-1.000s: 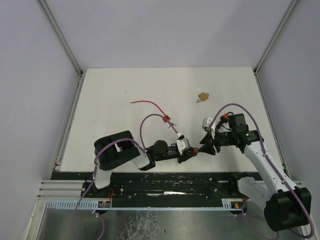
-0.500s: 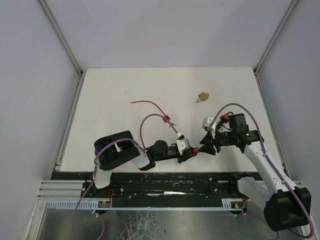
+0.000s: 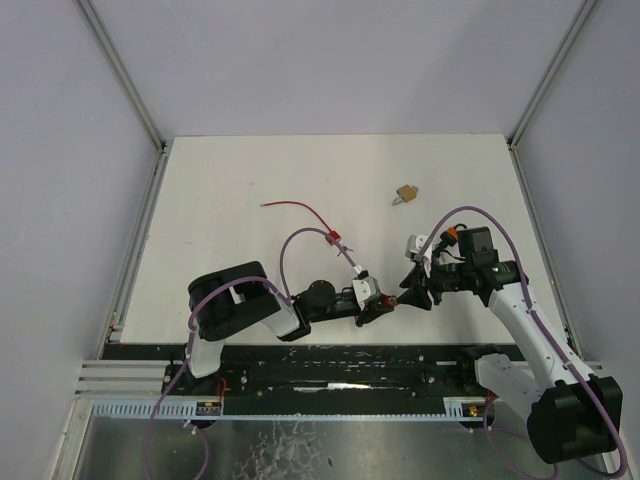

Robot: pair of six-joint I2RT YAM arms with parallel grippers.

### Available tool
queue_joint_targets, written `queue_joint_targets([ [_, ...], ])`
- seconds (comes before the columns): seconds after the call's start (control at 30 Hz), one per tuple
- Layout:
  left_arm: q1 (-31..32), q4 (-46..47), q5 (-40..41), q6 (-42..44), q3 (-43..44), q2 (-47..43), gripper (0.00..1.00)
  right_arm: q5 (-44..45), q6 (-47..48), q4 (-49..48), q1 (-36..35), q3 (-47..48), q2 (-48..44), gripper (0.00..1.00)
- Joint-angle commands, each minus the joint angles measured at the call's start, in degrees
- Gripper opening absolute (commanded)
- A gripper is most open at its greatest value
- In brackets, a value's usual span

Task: Lock with the key
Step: Lock the lock.

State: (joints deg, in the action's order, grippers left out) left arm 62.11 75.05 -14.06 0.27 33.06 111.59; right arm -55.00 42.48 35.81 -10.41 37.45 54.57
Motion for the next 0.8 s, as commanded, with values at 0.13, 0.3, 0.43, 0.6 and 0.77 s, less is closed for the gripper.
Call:
queue_joint_targets([
  [0.13,0.16,0.45,-0.92,1.19,-0.36,-0.01,0.00,-1.99,0.96,1.14,1.37,2.60,-0.01,0.50],
  [0.3,0.18,0.04,-0.81,2.28,-0.34,0.09,0.00,-2.63,2.04,2.13,3.38,3.02,0.17,0.50],
  [0.43,0.18,0.41,-1.16,2.20,-0.09,0.53,0.00,-4.89,2.87,2.95,6.33,3.07,-0.42,0.50],
  [0.6,0.21,0.70,-0.97,2.52,-0.80,-0.18,0.00,-6.34,3.99,3.69,9.04,2.94,-0.52,0.50],
  [0.77,0.17,1.06,-1.04,2.44,-0.80,0.46,0.00,-6.51,4.58,4.17,10.44,2.91,0.01,0.50],
])
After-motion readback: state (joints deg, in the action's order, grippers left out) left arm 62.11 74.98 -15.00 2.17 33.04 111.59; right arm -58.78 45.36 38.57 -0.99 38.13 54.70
